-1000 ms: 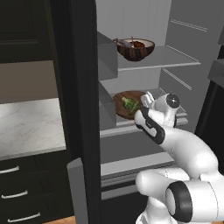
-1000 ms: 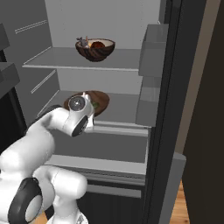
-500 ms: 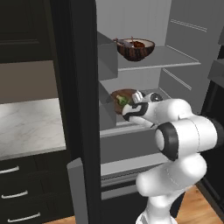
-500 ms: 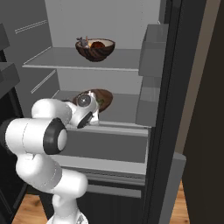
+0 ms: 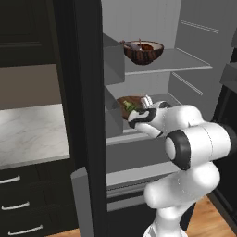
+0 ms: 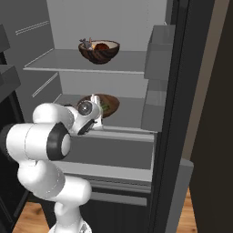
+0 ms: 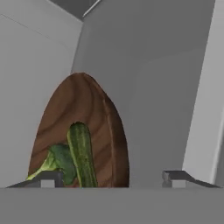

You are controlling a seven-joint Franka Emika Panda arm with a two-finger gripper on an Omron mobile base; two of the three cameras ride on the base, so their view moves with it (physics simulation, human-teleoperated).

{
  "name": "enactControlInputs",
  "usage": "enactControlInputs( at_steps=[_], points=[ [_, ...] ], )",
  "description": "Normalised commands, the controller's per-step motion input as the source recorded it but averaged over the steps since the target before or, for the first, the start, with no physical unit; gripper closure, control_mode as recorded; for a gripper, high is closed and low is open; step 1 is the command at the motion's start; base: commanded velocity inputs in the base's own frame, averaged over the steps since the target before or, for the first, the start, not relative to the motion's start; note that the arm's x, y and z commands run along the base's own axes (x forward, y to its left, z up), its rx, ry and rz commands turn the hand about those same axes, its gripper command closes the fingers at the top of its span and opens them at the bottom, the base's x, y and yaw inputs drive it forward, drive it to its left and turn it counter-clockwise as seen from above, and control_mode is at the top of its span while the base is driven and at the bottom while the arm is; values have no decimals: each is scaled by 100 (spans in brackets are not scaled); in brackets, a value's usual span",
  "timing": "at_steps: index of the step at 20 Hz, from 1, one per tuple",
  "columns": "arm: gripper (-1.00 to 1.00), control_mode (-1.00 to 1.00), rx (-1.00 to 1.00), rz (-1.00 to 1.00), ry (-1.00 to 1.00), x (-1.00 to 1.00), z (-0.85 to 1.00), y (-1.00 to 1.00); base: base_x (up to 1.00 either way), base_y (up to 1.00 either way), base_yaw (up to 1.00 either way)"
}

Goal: Place the bowl with the broccoli and squash on the second highest shelf of the fridge. Place the bowl with the steak and fish on the top shelf of the fridge.

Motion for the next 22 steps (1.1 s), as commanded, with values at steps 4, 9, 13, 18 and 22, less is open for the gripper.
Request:
enactControlInputs(
  at_steps=[4, 9, 13, 18, 22],
  points=[
    [-100, -100, 0, 0, -11, -98, 100, 0, 0, 0, 0],
    [-100, -100, 0, 0, -16, -84, 100, 0, 0, 0, 0],
    [-100, -100, 0, 0, -17, -70, 100, 0, 0, 0, 0],
    [-100, -100, 0, 4, -14, -80, 100, 2, 0, 0, 0],
    [-100, -100, 0, 9, -15, -94, 100, 4, 0, 0, 0]
  ],
)
